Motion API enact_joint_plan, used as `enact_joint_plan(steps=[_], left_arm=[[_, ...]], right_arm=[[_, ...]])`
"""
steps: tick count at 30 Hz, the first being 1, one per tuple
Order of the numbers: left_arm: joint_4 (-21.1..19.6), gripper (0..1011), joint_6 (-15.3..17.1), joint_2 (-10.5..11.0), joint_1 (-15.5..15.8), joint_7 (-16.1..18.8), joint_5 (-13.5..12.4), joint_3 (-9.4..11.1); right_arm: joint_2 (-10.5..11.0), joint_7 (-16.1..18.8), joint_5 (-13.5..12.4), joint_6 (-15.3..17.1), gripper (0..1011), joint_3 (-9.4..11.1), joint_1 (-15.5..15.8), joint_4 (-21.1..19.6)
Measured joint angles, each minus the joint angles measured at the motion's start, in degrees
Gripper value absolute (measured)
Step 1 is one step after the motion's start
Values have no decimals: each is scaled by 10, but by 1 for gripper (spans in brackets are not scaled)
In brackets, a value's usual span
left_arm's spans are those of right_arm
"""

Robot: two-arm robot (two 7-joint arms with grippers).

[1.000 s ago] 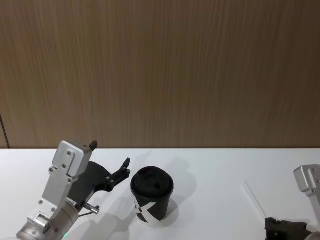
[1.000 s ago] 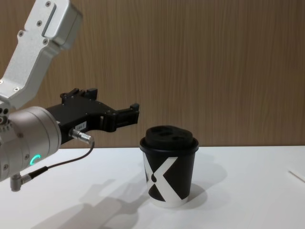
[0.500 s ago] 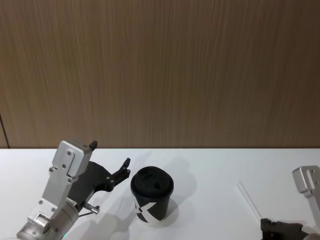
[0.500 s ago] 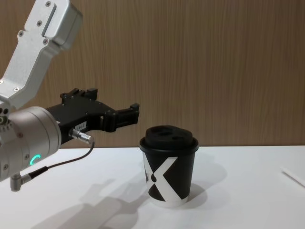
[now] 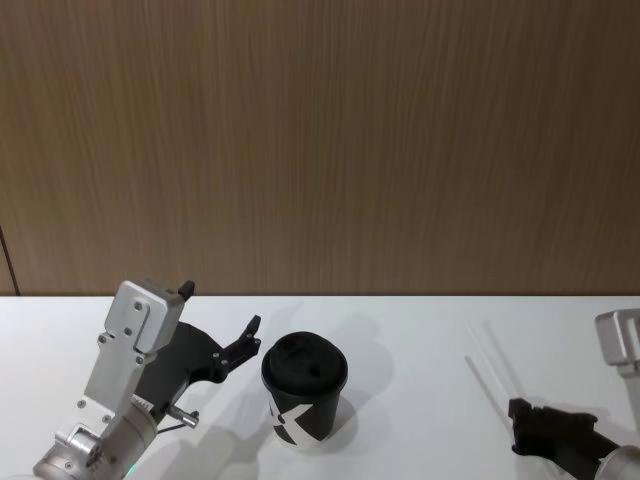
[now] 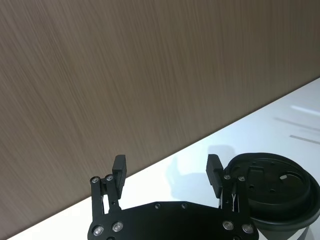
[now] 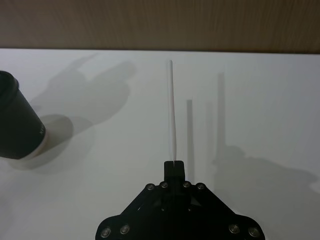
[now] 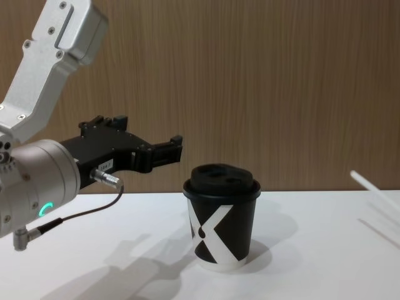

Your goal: Pick up the straw with one hand, pass it to the other hand, and insert it into the cup.

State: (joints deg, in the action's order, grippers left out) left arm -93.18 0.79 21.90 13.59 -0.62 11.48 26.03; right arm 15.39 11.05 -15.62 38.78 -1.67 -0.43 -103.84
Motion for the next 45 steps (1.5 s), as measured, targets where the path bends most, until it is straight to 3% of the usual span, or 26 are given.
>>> enact_joint_plan(steps=[12,24,34,45], left_arm=[[0,1003,0,0,0,0,0,0],[0,1003,0,0,0,0,0,0],[0,1003,0,0,0,0,0,0],[0,1003,0,0,0,0,0,0]], right_arm=[[-10,36,-27,-83,0,5,4,-26],[-30,94,-88,-144,0,2,-6,-46],[-50,140,-143,-158,0,-14,-22,-54],[-74,179,-198,-147,0,-43,-46,-47]])
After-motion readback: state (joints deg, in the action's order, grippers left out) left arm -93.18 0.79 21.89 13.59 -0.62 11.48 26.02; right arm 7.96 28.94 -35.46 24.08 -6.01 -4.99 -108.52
